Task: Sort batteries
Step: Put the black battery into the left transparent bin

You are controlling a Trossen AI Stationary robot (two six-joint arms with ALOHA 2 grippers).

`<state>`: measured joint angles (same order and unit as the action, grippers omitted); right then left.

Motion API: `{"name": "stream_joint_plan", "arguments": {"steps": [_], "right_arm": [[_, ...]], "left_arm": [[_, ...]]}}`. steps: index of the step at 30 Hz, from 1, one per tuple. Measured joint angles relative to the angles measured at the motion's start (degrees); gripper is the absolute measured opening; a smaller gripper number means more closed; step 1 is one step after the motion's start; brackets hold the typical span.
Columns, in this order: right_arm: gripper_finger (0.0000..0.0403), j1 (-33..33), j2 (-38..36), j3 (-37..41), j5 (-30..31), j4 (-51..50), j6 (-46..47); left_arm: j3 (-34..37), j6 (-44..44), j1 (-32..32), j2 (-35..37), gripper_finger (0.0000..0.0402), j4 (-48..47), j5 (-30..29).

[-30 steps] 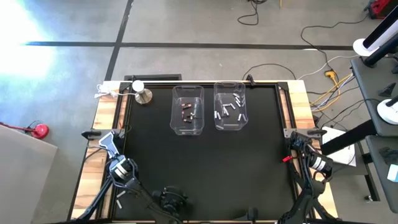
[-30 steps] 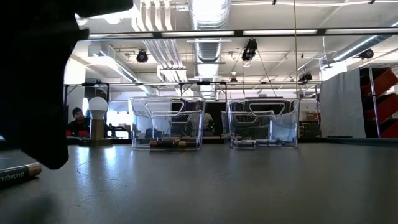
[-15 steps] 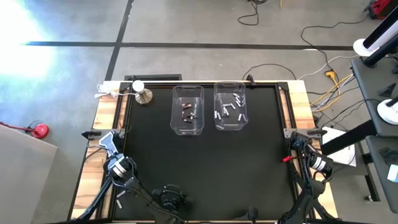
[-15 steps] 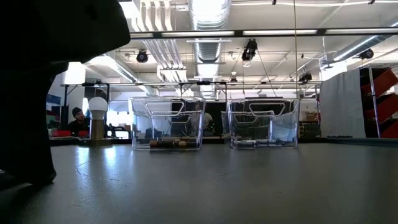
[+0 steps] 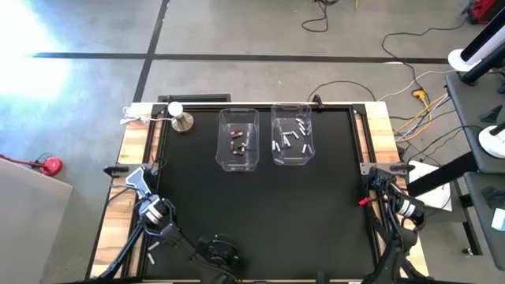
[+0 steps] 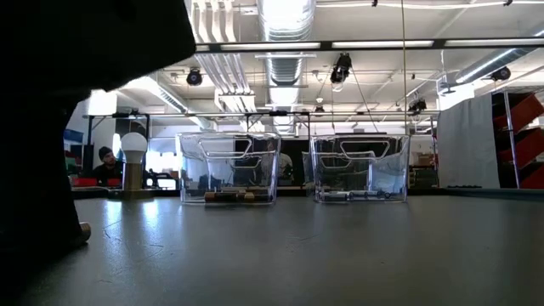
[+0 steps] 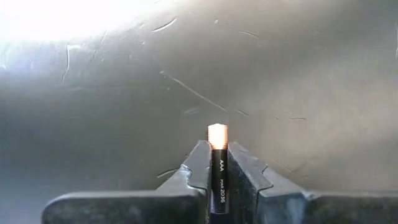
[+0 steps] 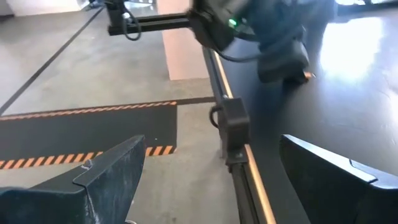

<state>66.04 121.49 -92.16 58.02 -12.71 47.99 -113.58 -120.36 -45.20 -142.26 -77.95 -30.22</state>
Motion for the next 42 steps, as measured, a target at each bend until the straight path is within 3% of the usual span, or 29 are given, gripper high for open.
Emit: {"name": "stream_joint_plan", "arguments": {"steps": [5,9,12,20,28,42], "right_arm": [[0.0361,0.8,0.0,-2.3,-0.1,-0.4,-3.7],[0.0361,1.8,0.0,-4.8,-0.1,-0.7,-5.6],[0.0361,2.4,0.0,-6.6,-0.2,-3.2,-5.6],[0.0361,1.7,-0.1,-7.1,0.2,-24.9,11.5],[0.0361,-1.6,-1.1,-7.0,0.2,-44.2,26.0],[0.0361,-6.3,-6.4,-3.7,-1.5,-46.2,15.2]], "left_arm": [[-4.0,8.1,2.1,-0.3,0.0012,-2.6,0.8],[-6.9,14.4,4.3,0.8,0.0011,-4.6,-6.1],[-7.3,21.2,6.8,3.5,0.001,-4.9,-7.3],[-7.3,46.0,17.8,12.4,0.001,-5.1,-8.5],[-7.4,61.1,26.2,23.1,0.001,-5.3,-13.4],[-7.3,80.0,43.8,25.7,0.0012,-3.6,-6.2]]}}
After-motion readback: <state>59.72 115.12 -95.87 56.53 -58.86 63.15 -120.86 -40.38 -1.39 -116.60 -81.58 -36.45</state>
